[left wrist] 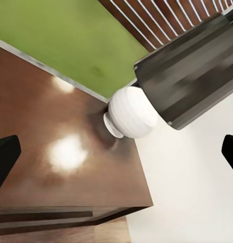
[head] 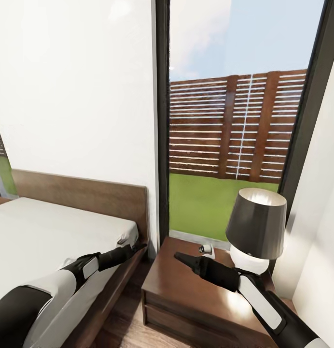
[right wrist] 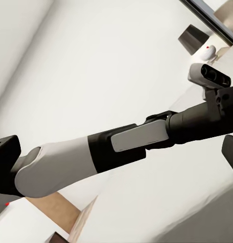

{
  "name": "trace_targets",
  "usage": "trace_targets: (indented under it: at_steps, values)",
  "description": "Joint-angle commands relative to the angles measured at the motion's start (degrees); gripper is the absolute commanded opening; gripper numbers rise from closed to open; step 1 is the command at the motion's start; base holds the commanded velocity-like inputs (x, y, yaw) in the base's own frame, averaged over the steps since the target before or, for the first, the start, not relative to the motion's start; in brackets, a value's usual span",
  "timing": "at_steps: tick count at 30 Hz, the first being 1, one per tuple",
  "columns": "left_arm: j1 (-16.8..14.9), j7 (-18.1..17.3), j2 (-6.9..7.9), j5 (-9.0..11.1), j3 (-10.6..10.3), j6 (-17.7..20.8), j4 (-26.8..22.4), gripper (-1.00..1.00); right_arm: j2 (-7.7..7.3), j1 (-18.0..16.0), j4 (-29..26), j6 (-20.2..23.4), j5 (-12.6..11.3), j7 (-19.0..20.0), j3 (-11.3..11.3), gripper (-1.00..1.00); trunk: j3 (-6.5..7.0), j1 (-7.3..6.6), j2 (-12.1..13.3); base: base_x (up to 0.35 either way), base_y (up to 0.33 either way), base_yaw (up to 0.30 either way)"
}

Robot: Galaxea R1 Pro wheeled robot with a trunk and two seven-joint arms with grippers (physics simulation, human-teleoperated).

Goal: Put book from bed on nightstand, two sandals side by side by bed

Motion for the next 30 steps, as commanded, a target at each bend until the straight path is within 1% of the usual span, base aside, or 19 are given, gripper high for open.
trace_targets:
  at_steps: [1, 23, 30]
  values:
    - [0.0, -0.1, 0.02, 0.6, -0.4, 0.5, 0.0, 1.0, -0.06, -0.1, 0.0, 0.4, -0.6, -0.1, 0.1, 1.0, -0.25, 0.22, -0.4, 0.0, 0.0, 0.0]
    - [0.0, -0.1, 0.02, 0.6, -0.4, 0.5, 0.0, 1.0, -0.01, -0.1, 0.0, 0.4, -0.6, -0.1, 0.1, 1.0, -4.2, 5.05, -9.3, 0.0, 0.0, 0.0]
    - [0.0, -0.2, 0.02, 0.6, -0.4, 0.5, 0.0, 1.0, -0.01, -0.1, 0.0, 0.4, -0.6, -0.1, 0.1, 1.0, -4.2, 5.05, -9.3, 0.0, 0.0, 0.0]
